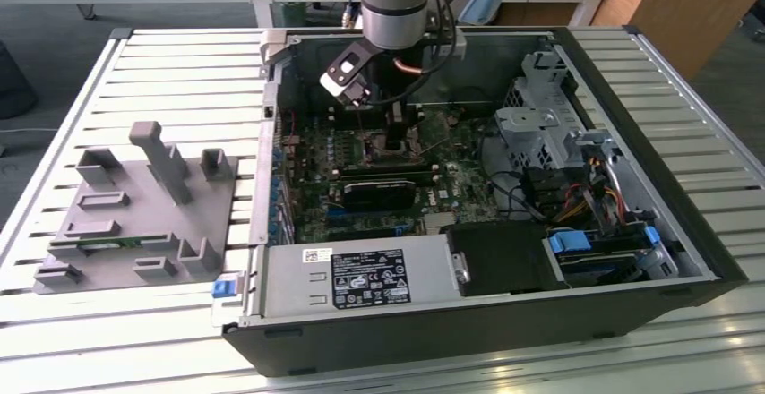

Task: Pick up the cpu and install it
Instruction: 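Place the cpu into insertion slot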

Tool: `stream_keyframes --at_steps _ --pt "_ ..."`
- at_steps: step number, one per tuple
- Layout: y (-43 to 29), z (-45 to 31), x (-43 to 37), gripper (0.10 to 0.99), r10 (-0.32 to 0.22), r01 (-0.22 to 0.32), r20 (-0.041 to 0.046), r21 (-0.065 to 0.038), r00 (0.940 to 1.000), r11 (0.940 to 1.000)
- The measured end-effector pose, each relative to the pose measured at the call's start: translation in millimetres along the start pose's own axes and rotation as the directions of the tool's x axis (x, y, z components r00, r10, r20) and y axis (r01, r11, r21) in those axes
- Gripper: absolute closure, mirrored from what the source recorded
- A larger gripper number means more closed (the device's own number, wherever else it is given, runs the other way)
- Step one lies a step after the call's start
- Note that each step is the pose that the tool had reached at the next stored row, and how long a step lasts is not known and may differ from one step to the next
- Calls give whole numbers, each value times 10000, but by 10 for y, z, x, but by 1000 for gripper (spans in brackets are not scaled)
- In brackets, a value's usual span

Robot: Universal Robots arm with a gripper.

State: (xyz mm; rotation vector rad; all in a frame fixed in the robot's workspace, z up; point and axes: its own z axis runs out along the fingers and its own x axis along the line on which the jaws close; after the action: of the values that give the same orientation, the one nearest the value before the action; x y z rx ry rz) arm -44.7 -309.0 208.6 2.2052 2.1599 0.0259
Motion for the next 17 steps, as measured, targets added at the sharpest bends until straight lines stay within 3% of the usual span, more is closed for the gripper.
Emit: stream_keyframes --at_steps 1,3,5,8,10,11,17 --pt "0 -3 0 624 0 0 2 0 10000 10000" --pt "0 -11 -1 741 0 0 5 0 10000 10000" --pt "1 -19 -1 741 -1 1 8 0 10000 10000" --pt "2 -34 -1 914 0 0 9 0 10000 10000" --pt "2 -45 -1 914 0 0 9 1 10000 10000" --pt "2 -50 -1 976 0 0 9 0 10000 10000" --pt "4 -80 -2 976 0 0 8 0 10000 10000"
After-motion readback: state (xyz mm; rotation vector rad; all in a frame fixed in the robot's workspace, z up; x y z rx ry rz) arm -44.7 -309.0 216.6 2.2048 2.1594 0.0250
